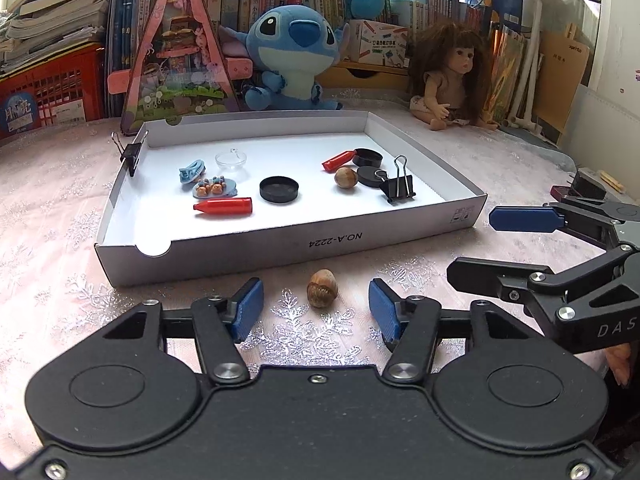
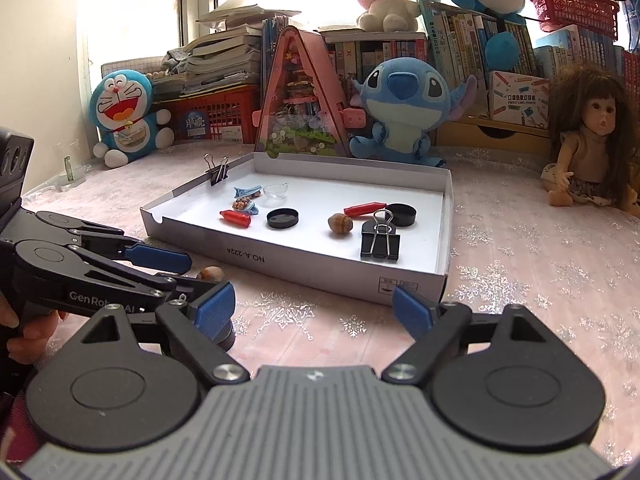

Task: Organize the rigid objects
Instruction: 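Withdraw both open tools toward the walnut and black round lid, then grasp the walnut with the left tool while the right tool grasps the black lid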

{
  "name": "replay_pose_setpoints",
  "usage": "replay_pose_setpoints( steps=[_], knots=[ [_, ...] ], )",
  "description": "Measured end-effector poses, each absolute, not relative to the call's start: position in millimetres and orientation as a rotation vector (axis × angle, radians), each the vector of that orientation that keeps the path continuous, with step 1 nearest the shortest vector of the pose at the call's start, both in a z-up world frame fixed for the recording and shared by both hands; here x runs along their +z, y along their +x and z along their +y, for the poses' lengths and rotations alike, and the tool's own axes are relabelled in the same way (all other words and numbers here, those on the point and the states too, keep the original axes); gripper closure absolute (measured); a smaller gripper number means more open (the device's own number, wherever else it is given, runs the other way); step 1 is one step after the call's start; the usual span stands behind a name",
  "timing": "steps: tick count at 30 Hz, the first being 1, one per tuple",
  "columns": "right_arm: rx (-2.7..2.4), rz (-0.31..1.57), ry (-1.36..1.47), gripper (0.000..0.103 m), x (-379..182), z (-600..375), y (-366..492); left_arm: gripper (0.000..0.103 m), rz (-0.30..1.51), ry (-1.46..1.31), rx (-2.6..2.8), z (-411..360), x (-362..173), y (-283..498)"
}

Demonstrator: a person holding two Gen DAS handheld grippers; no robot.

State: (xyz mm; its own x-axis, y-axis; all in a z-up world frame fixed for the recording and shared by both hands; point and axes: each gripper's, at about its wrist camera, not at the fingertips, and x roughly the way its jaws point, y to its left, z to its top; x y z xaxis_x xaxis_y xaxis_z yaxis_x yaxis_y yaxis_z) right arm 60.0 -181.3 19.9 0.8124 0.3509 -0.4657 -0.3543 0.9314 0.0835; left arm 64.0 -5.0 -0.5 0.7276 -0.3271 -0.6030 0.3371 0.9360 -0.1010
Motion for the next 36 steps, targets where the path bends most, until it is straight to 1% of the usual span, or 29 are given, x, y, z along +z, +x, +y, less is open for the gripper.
replay_pose_setpoints(
  steps=[4,13,16,18,21,24,28,31,34,36],
  knots=[
    [0.392,0.506,-0.015,0.011,15.8,-178.7,56.1,0.053,0.659,0.021,-0.368,-5.8,-1.7,65.7],
    [0.447,0.52,-0.031,0.011,9.8,-169.3,49.6,0.064,0.655,0.015,-0.366,-5.5,-1.6,67.2],
    [0.47,0.523,-0.047,0.011,7.9,-163.5,48.0,0.072,0.654,0.013,-0.368,-6.4,-1.1,66.1],
    [0.482,0.526,-0.055,0.011,6.4,-160.2,46.8,0.079,0.653,0.012,-0.371,-6.7,-1.0,66.4],
    [0.502,0.533,-0.065,0.011,4.6,-155.8,46.3,0.085,0.651,0.012,-0.375,-7.2,-1.0,65.2],
    [0.512,0.531,-0.07,0.011,3.6,-152.4,45.3,0.087,0.645,0.016,-0.374,-7.8,0.0,62.5],
    [0.525,0.533,-0.074,0.011,3.0,-149.2,45.4,0.088,0.63,0.023,-0.378,-7.1,3.4,58.4],
    [0.534,0.533,-0.078,0.016,2.9,-146.5,44.5,0.088,0.618,0.028,-0.382,-7.1,6.4,54.7],
    [0.537,0.534,-0.082,0.024,2.7,-144.1,44.2,0.088,0.612,0.027,-0.382,-6.7,8.4,52.6],
    [0.538,0.536,-0.08,0.032,2.7,-143.5,44.8,0.087,0.612,0.022,-0.383,-5.7,9.7,51.4]
  ],
)
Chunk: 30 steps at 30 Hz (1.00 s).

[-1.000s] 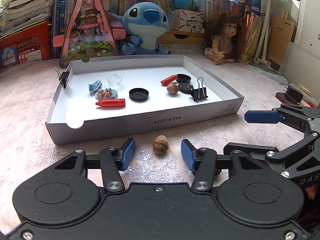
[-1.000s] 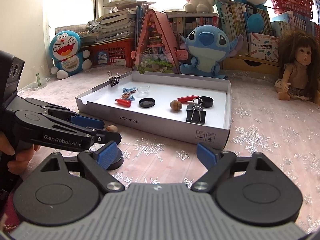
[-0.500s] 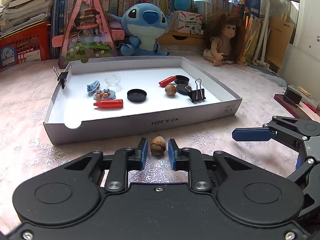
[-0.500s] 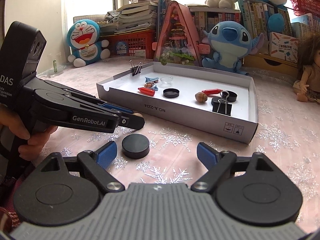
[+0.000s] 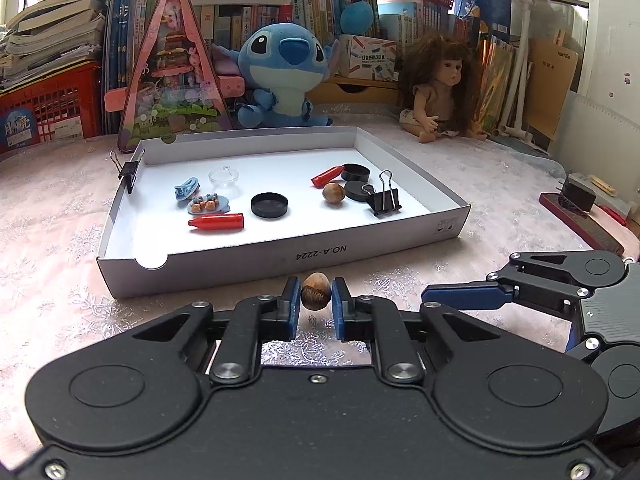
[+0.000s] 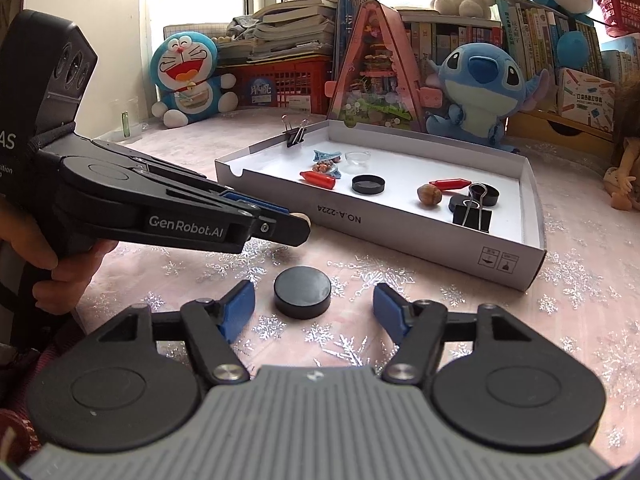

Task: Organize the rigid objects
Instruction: 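Grasp the walnut with the left tool while the right tool grasps the black lid, then carry the walnut and black lid over the white tray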

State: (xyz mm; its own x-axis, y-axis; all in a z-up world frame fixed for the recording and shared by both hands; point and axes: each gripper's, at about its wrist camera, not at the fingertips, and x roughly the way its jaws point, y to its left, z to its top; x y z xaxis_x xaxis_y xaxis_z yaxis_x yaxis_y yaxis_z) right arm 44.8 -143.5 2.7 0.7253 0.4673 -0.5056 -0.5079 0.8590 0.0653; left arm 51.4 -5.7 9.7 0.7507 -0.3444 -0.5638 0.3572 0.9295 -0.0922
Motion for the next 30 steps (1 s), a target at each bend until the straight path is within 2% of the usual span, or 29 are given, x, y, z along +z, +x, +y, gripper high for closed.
replay_pose_setpoints(
  steps=[1,3,4,6,30],
  knots=[
    [0.539,0.536,-0.078,0.035,2.8,-143.3,44.9,0.087,0.61,0.021,-0.384,-5.0,10.4,50.8],
    [0.542,0.536,-0.079,0.049,3.2,-142.7,44.5,0.087,0.607,0.019,-0.384,-4.4,11.9,49.6],
    [0.54,0.534,-0.079,0.052,3.3,-142.3,44.2,0.087,0.606,0.018,-0.385,-4.1,12.7,49.2],
    [0.542,0.535,-0.078,0.066,3.8,-142.1,44.2,0.087,0.603,0.017,-0.384,-3.5,14.1,47.9],
    [0.303,0.491,-0.029,0.066,39.6,-170.3,76.4,0.088,0.526,0.003,-0.315,12.5,51.5,67.5]
  ],
)
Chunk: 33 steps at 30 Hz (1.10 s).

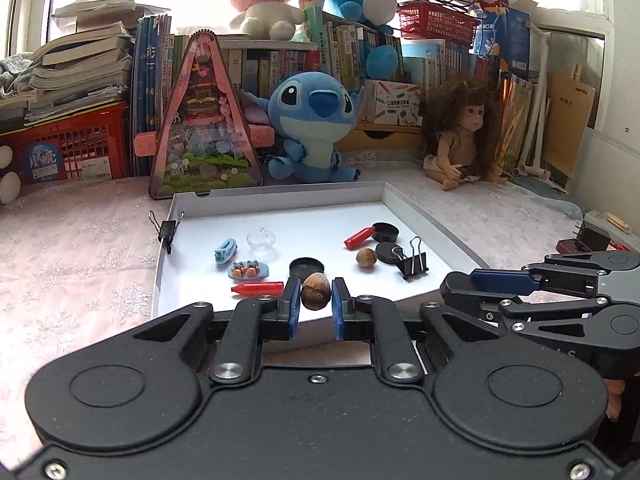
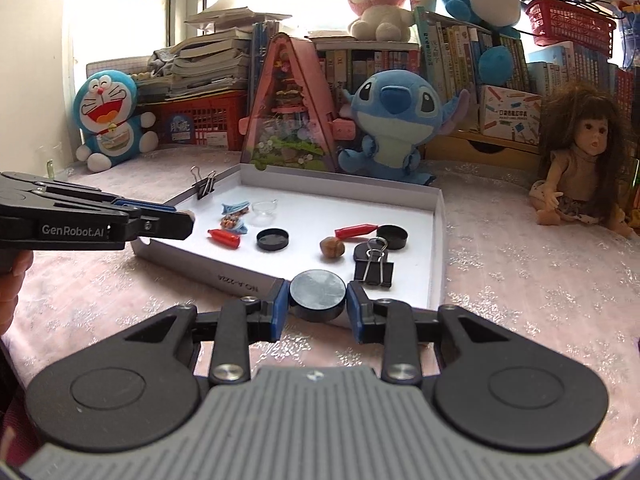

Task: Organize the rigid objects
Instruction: 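Carry the walnut and black lid over the white tray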

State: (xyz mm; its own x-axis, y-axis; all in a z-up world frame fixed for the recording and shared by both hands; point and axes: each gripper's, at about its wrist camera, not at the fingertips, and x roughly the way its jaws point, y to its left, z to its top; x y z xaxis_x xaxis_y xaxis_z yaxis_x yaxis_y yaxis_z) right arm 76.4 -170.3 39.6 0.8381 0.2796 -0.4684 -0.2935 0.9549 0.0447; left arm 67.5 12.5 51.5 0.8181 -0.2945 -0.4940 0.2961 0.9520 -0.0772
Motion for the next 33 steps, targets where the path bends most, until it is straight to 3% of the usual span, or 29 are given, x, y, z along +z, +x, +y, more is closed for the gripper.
replay_pose_setpoints(
  steps=[33],
  knots=[
    [0.211,0.54,0.098,0.066,47.1,-168.3,211.9,0.088,0.564,-0.033,-0.116,18.1,42.4,205.2]
  ],
)
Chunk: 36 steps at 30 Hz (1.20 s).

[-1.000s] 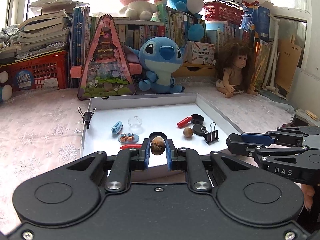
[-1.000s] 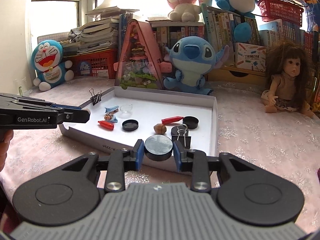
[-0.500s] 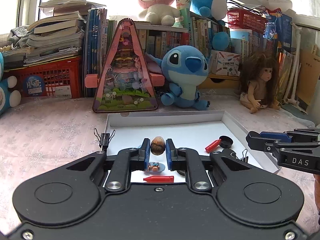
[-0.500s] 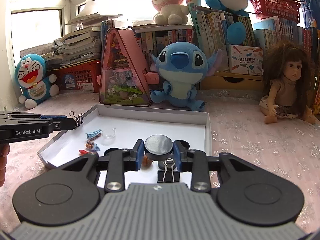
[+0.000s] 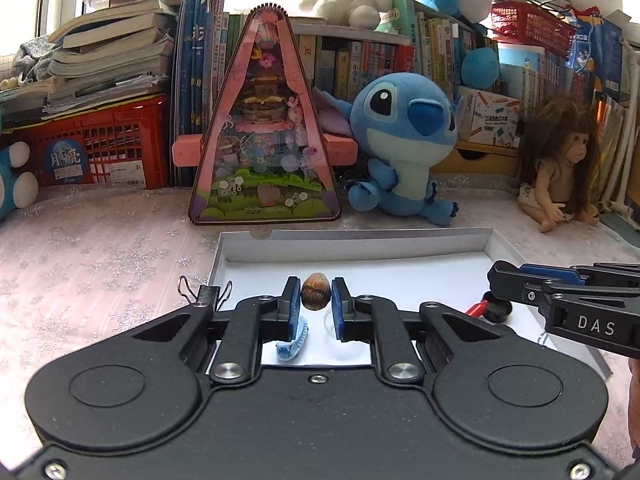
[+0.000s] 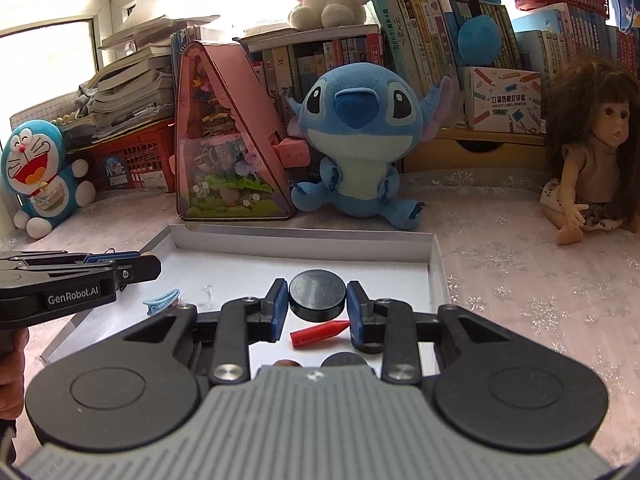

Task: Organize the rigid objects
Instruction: 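Carry the walnut and black lid over the white tray, then lower the walnut and lid into the tray and open both tools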

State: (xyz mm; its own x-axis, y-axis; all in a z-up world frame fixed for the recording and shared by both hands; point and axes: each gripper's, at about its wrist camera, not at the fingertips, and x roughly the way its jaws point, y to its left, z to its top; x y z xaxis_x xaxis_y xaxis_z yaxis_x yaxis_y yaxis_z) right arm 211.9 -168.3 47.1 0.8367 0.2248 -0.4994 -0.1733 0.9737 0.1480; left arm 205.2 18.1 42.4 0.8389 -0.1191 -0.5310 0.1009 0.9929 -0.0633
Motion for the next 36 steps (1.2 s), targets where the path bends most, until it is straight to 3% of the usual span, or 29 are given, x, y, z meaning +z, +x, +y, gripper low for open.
replay_pose_setpoints(
  steps=[36],
  knots=[
    [0.162,0.669,0.041,0.066,22.3,-144.1,262.4,0.086,0.719,0.029,-0.093,4.4,11.7,260.5]
  ],
)
